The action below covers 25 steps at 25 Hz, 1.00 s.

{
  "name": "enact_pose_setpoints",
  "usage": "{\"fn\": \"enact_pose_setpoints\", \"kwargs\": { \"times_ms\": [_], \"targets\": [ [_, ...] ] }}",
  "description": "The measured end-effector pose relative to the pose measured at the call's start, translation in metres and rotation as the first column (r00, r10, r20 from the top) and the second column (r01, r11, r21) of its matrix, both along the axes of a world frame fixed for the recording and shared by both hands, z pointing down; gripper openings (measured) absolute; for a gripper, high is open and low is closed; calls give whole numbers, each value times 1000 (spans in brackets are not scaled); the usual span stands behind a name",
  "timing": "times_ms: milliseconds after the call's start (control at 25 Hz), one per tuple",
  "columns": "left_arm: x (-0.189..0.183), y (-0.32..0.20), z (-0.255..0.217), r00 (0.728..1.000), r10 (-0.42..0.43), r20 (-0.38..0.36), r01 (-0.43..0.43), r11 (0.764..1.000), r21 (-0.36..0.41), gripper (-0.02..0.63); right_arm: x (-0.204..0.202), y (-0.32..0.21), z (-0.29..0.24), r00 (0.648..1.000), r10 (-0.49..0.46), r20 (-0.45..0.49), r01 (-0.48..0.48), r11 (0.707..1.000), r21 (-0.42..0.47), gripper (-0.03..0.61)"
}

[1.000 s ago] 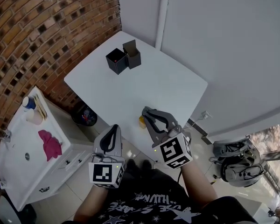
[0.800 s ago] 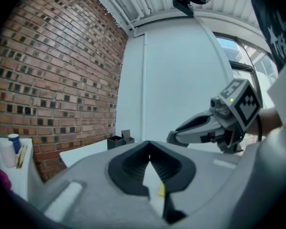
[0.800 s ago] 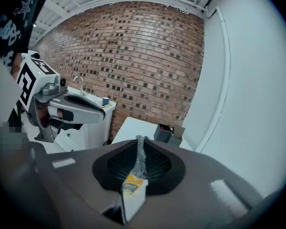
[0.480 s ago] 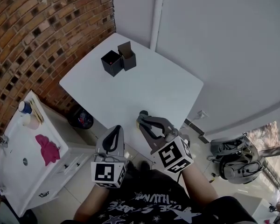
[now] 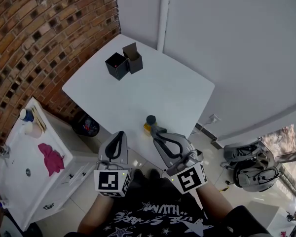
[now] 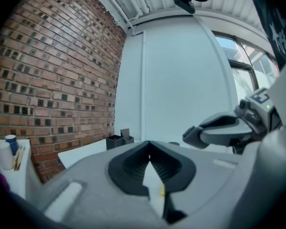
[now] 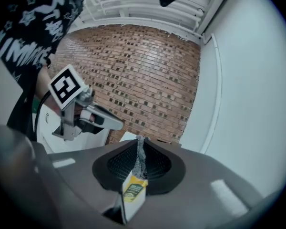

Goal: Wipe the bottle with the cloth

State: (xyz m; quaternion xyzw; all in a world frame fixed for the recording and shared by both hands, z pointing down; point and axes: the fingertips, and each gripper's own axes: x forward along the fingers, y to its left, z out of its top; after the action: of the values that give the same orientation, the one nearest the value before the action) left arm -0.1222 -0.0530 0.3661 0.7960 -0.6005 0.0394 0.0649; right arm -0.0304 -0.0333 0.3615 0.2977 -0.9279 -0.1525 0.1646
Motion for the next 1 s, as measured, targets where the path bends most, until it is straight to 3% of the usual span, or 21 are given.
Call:
{"fn": "enact_pose_setpoints", "kwargs": {
  "times_ms": [80,200,360,560,1000],
  "targets": [
    [-1,2,7,1000,2,7,-2,1000,-8,5,-7,12,23,997,-31,-72,34,999,41,40],
    [-1,4,14,1000,2,6,-2,1000,-28,5,-27,18,50,978,2,-209,37,982,183,40],
    [-1,6,19,1000,3,-1,-4,999,-50,5,-45,4,73,962,108,-252,-38,962,269,40],
    [-2,8,24,1000,8,-2,-8,998,-59,5,-47,-9,89,940,177,-290,-106,964,245,40],
    [-14,9,27,1000,-3,-4,2,996,-92,5,-48,-8,127,921,194,-337,-154,978,142,40]
  ]
}}
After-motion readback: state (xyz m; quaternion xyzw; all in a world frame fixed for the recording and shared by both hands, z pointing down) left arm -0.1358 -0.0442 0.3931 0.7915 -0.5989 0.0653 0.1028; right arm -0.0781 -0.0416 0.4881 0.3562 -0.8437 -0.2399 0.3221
